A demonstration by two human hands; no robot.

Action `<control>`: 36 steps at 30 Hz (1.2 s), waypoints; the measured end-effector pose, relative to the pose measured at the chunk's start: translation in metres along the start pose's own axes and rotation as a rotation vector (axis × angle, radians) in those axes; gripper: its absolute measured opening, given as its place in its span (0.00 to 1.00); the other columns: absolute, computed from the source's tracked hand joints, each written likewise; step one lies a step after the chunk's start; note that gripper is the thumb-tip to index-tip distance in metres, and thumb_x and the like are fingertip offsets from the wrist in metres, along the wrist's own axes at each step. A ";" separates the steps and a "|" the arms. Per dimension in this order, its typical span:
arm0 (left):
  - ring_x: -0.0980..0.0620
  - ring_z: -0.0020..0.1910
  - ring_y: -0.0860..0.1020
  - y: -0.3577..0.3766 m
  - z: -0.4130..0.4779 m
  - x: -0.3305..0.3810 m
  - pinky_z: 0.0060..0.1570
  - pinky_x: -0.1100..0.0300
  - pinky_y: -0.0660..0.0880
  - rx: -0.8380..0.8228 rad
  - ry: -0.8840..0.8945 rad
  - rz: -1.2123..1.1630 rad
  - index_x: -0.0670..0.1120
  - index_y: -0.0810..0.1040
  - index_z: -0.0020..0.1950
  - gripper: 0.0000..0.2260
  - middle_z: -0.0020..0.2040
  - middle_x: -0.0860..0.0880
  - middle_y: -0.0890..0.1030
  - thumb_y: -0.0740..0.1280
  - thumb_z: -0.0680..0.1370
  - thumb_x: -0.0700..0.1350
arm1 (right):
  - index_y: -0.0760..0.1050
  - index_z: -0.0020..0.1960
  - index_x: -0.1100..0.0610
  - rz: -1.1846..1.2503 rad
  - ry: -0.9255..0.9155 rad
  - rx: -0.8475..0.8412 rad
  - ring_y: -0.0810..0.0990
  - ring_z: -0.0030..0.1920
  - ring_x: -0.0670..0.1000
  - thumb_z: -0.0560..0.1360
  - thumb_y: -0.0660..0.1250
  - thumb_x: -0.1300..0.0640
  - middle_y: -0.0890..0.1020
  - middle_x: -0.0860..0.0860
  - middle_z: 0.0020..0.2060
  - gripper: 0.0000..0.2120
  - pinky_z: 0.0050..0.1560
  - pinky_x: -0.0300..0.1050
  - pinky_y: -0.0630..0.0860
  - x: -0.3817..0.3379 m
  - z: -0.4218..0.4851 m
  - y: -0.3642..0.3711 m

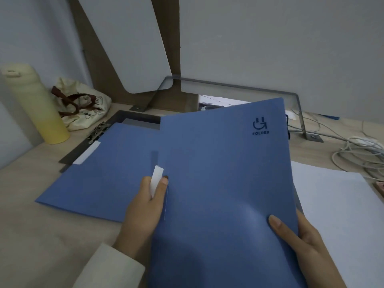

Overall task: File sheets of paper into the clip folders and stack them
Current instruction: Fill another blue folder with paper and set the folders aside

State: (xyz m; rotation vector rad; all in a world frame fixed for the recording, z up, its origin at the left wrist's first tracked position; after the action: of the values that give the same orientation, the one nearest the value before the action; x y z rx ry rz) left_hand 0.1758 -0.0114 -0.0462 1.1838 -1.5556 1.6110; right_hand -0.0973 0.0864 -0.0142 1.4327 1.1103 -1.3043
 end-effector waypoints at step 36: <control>0.52 0.55 0.77 -0.156 0.027 -0.130 0.55 0.57 0.72 0.262 -0.301 -0.755 0.44 0.70 0.64 0.18 0.60 0.48 0.77 0.67 0.75 0.45 | 0.69 0.64 0.55 0.275 0.338 -0.271 0.81 0.49 0.54 0.76 0.63 0.63 0.81 0.53 0.54 0.17 0.39 0.46 0.81 0.086 0.115 0.240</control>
State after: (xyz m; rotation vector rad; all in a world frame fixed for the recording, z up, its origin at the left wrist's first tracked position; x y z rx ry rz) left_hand 0.3740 0.0037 -0.0955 1.9324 -0.8707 1.1697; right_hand 0.1163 -0.0727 -0.0981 1.5667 1.2041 -0.7062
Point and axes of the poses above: each hand's wrist, its own z-axis towards the middle knuckle, its own y-axis out of the palm, x = y × z, the point moved 8 cm from there along z, towards the middle knuckle
